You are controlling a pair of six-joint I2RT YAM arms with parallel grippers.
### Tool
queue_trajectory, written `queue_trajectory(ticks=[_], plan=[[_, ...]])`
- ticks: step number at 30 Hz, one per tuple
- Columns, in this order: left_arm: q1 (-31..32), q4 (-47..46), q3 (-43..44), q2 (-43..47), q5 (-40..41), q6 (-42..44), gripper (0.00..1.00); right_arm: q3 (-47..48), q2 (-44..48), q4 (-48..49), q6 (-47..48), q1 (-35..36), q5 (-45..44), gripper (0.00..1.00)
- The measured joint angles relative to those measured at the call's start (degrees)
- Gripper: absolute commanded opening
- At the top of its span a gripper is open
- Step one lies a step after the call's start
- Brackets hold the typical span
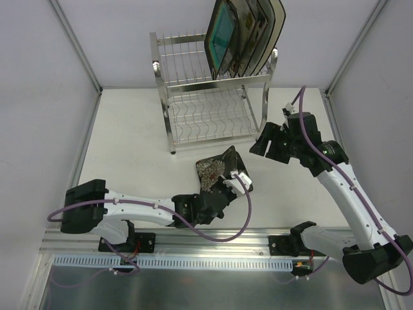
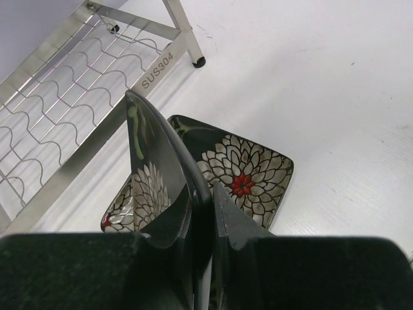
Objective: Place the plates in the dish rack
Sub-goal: Pass the plate from the right arm to the left, then pass the plate from the left arm to the right
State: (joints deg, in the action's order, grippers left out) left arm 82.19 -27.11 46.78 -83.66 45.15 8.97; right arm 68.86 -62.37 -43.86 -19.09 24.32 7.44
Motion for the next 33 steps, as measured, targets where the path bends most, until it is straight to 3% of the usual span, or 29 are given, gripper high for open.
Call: queue_trajectory(ticks=[7,14,19,33], plan=[[-1.7,0.0,-1.5,2.7,-3.0,-1.0,0.00,-3.1,0.8,2.4,-1.4,-0.3,1.7,0.72],[-1.7,-0.4,-2.6,2.7,-7.3,1.5,0.00,-6.6,-0.9,5.2,-4.6,-0.3,4.7,0.83],[-1.7,-0.5,-2.7,2.4,-9.3,3.0,0.00,-7.4,-4.1,8.7,-7.0,-0.3,7.7,0.82],[-1.6,-1.6,-0.2,-4.9,-11.3,11.1,0.00,-10.1,-9.6,10.5,-8.5,-0.3,12.1,0.51]])
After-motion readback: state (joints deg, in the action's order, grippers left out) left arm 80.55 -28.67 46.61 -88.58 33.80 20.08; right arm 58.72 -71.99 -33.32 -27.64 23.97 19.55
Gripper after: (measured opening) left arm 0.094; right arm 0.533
